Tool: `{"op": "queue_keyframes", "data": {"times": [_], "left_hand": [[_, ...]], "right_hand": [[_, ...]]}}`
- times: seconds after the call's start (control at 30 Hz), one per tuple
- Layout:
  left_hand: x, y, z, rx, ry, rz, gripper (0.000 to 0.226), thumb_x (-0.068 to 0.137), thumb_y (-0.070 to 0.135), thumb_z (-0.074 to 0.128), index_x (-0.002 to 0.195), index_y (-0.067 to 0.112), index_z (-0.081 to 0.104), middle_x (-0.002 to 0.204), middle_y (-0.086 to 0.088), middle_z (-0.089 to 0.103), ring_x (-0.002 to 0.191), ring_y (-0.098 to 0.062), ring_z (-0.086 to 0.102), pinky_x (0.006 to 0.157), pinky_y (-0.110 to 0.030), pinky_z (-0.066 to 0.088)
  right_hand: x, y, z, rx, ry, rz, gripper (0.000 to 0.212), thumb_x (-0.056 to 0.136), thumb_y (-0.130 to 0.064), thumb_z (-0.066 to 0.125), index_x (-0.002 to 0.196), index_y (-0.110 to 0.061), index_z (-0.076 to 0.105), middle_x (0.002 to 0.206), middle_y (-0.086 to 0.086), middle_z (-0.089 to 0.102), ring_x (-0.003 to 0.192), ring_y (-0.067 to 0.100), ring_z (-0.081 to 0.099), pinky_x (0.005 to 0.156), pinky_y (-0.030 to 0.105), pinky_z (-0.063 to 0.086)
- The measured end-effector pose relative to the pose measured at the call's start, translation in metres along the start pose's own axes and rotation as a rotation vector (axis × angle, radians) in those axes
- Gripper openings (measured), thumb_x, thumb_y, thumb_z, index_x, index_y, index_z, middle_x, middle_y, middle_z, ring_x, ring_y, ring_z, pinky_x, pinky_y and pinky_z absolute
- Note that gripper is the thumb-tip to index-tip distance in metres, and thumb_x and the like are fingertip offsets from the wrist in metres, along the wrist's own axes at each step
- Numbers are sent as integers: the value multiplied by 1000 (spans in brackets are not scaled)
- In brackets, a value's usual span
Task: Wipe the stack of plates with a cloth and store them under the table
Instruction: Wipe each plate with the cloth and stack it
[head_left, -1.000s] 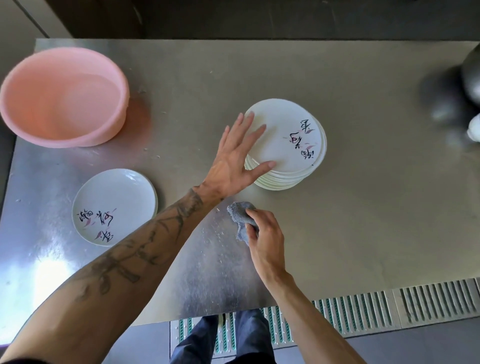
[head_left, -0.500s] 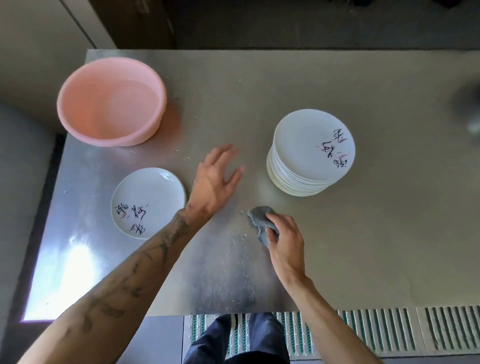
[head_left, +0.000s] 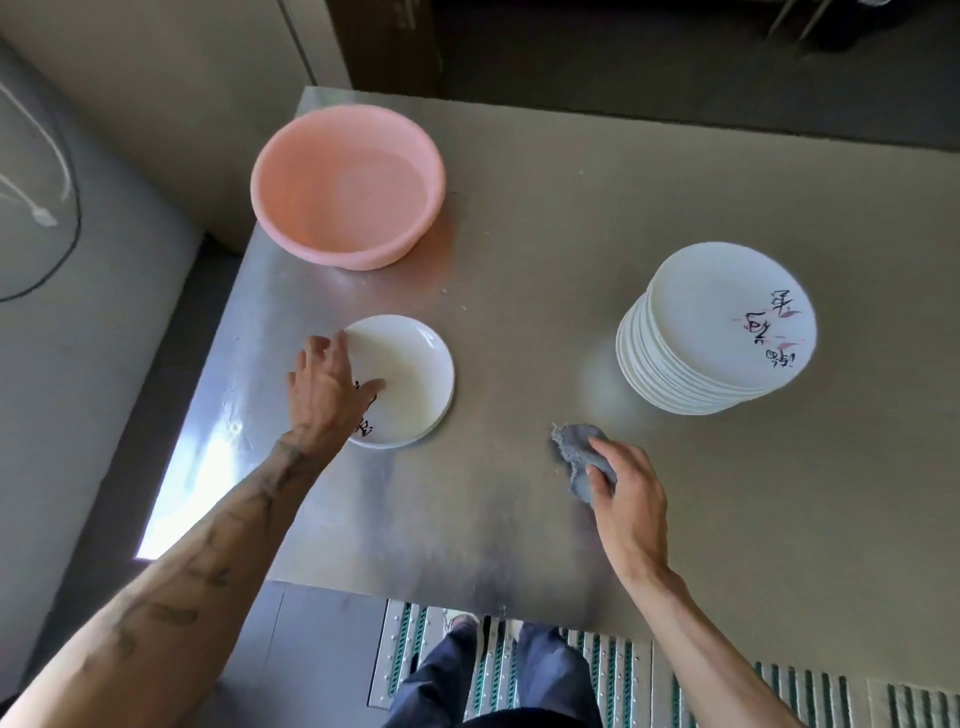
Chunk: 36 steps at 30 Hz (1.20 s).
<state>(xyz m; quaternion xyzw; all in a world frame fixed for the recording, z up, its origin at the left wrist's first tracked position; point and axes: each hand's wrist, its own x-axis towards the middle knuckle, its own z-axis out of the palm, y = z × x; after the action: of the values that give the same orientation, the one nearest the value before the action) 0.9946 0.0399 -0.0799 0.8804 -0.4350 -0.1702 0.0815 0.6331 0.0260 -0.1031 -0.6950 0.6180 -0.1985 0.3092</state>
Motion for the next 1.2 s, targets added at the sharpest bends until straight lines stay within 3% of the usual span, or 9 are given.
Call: {"op": "queue_keyframes", "data": {"times": [0.27,0.37,0.5,0.63,0.77,0.9,1.03,1.1,1.2], "left_hand": [[5,-1,-2,-182,48,-120,83,71,24,93,140,14,48,129,-23,45,120,-42,41,98,-51,38],[2,-6,-6,-379,56,-191,63,83,12,82,138,12,51,132,-20,43,111,-39,53,94,-47,51],[-7,-5,-13,-593,31,-231,38,90,4,69,126,11,60,118,-16,59,97,-33,60,73,-38,55],[-35,25,-4,-721,7,-108,33,88,2,71,116,15,61,106,-8,63,84,-24,62,54,-25,50],[-60,69,29,-757,-87,71,38,87,-1,69,112,26,61,95,1,68,70,-3,67,52,-17,53],[-82,97,70,-756,-157,131,38,87,-5,65,116,19,62,90,14,66,77,6,64,57,-10,50],[-88,102,92,-720,-208,197,39,92,1,62,124,22,60,100,6,69,90,-14,65,76,-38,58],[-88,95,98,-556,-167,312,42,92,20,73,132,17,63,119,-3,65,107,-27,58,95,-48,50],[-92,78,103,-276,-198,509,95,75,70,72,150,17,50,148,-6,50,127,-28,47,109,-44,37]], "right_hand": [[-3,-3,2,-3,12,-16,42,89,2,69,127,-16,69,115,-1,63,106,20,64,94,19,43],[-5,-7,2,4,25,-30,40,89,3,68,125,-14,70,112,0,64,104,21,64,91,17,40],[-6,-14,-4,42,42,-44,39,90,3,68,125,-14,70,113,-2,64,103,17,63,92,12,38],[-5,-26,-13,81,89,-75,38,91,2,68,126,-13,69,115,-3,63,103,11,61,92,1,33],[-3,-32,-14,96,106,-116,38,91,2,68,127,-11,69,119,-2,63,106,8,61,96,3,36],[-6,-24,-5,58,61,-116,38,91,2,69,127,-11,69,121,1,64,109,14,62,100,15,43],[-9,-9,9,-37,-71,-88,38,93,-5,68,131,-10,67,127,3,63,118,23,60,104,32,47],[-10,-3,16,-103,-108,-97,40,94,-10,69,133,-11,66,130,2,60,120,23,57,103,34,49],[-8,2,23,-208,-122,-129,45,93,-18,70,137,-16,62,137,1,52,125,22,48,101,33,48]]}}
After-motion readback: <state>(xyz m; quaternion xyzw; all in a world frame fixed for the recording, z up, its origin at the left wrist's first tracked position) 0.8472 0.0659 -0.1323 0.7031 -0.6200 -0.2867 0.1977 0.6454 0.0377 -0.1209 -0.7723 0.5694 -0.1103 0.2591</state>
